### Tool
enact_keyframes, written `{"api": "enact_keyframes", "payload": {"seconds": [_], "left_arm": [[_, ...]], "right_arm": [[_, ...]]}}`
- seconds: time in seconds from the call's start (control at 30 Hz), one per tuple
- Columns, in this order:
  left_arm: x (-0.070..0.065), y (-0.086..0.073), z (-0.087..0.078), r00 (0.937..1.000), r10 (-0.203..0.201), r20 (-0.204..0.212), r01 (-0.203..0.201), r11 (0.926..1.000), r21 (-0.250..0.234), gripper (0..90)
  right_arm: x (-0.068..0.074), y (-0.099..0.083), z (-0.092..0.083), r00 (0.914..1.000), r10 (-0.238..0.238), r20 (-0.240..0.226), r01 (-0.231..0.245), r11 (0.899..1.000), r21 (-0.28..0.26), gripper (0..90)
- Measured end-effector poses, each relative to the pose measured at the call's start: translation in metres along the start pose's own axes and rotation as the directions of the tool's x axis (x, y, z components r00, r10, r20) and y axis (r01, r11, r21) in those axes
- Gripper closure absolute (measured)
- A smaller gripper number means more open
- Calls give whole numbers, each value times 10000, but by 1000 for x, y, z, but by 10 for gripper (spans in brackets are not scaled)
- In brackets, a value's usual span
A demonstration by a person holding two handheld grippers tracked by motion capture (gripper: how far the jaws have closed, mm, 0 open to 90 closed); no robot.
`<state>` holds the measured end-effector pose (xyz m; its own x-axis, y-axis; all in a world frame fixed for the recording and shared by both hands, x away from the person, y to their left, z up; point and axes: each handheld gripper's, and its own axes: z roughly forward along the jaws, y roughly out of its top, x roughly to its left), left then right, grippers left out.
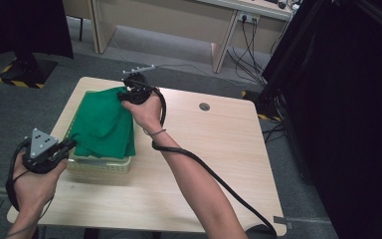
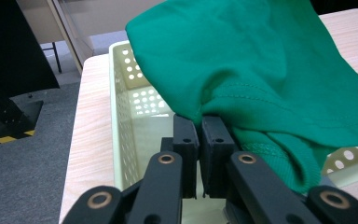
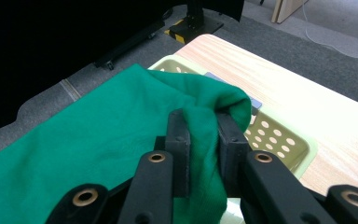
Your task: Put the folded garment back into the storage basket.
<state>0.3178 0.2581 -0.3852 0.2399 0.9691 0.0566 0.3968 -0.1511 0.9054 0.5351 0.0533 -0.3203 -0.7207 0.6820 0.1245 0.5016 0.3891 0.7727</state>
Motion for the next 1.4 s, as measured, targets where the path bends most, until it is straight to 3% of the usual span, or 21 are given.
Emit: {"api": "enact_keyframes", "payload": {"seconds": [1.4], "left_arm": [[8, -9, 7, 9996, -157, -254, 164, 9995, 271, 859]], "right_arm": [[3, -5, 9, 10000, -44, -23, 45, 9997, 258, 784]]}}
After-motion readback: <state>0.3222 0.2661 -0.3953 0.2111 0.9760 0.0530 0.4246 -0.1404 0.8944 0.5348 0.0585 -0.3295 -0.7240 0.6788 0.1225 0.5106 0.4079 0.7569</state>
